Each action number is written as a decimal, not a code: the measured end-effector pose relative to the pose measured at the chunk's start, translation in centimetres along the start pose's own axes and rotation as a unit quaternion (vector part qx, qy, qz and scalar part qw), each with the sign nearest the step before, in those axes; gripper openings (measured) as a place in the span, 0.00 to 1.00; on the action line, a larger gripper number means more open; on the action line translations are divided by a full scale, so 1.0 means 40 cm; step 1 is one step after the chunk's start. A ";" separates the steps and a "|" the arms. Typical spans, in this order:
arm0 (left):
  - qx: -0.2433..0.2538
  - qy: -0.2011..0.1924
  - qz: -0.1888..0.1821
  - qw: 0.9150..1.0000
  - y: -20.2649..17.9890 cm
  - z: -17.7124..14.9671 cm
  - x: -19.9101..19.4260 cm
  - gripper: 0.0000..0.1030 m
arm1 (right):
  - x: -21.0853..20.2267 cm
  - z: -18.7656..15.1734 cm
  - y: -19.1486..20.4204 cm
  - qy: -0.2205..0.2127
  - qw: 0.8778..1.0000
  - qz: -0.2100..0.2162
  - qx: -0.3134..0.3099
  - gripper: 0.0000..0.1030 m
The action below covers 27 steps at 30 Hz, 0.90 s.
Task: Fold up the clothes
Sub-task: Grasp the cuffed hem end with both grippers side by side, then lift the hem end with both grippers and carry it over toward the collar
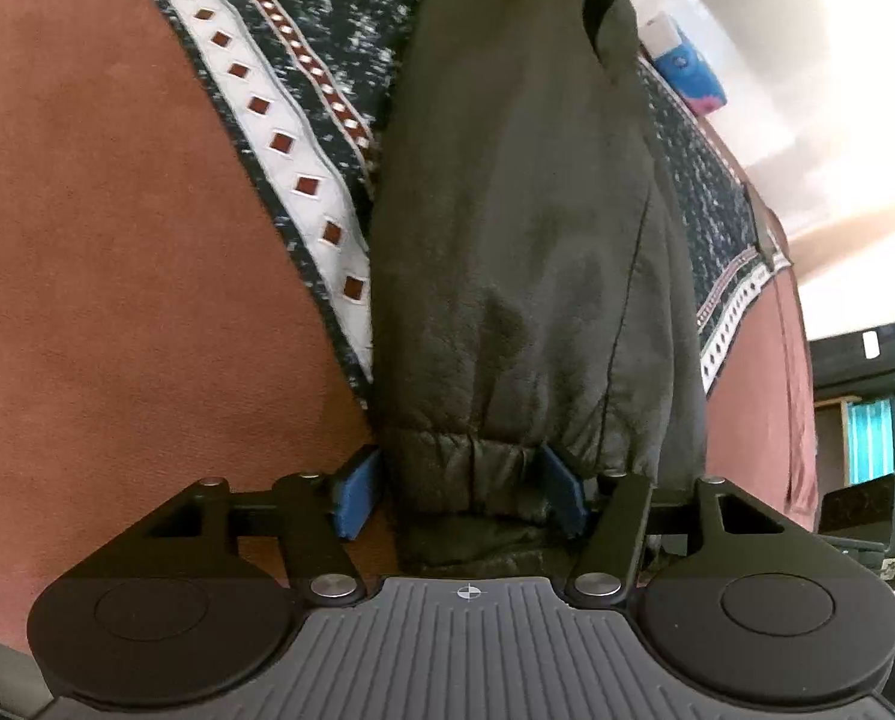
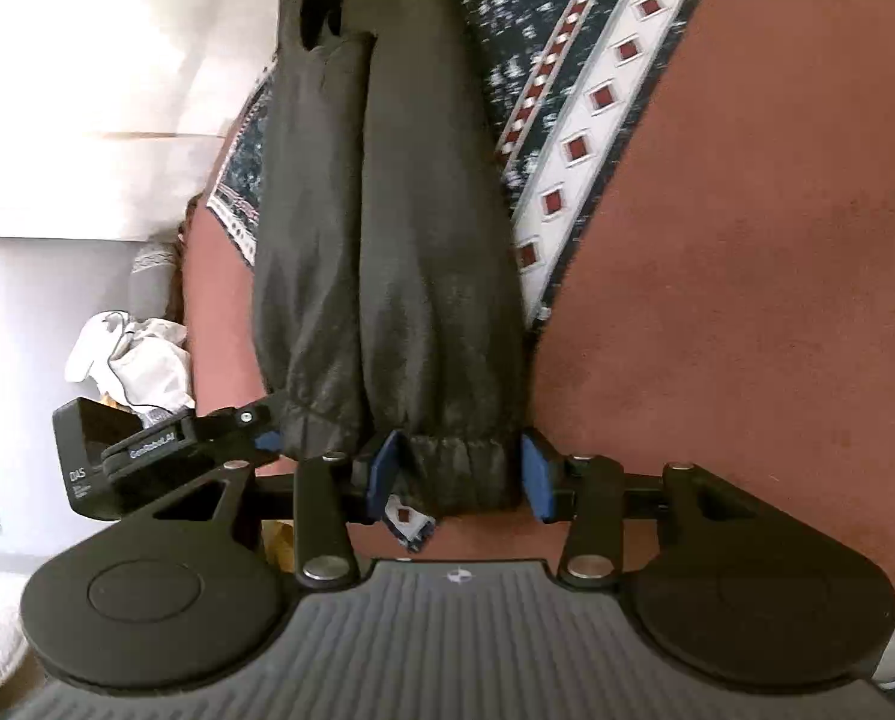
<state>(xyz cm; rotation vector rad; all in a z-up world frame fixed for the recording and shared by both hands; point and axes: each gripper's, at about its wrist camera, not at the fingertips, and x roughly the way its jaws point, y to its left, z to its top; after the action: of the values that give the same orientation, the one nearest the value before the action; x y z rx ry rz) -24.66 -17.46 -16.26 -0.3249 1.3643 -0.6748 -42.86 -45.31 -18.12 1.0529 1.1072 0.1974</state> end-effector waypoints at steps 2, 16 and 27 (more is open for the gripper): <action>0.004 -0.001 0.003 1.000 -0.004 -0.001 0.001 0.37 | 0.013 -0.001 0.009 0.003 1.000 0.000 -0.007 0.34; 0.026 -0.012 0.002 1.000 -0.038 0.017 -0.112 0.61 | -0.051 0.030 0.054 0.001 0.997 -0.034 -0.065 0.45; 0.118 -0.177 -0.012 0.977 -0.155 0.461 -0.180 0.73 | -0.188 0.397 0.303 -0.161 0.962 -0.040 -0.219 0.52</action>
<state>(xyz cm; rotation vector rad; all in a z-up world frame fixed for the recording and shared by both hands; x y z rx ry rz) -8.85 -20.89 -3.31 -0.2572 0.9322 -0.7511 -29.50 -52.83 -3.26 0.6150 0.7614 0.1875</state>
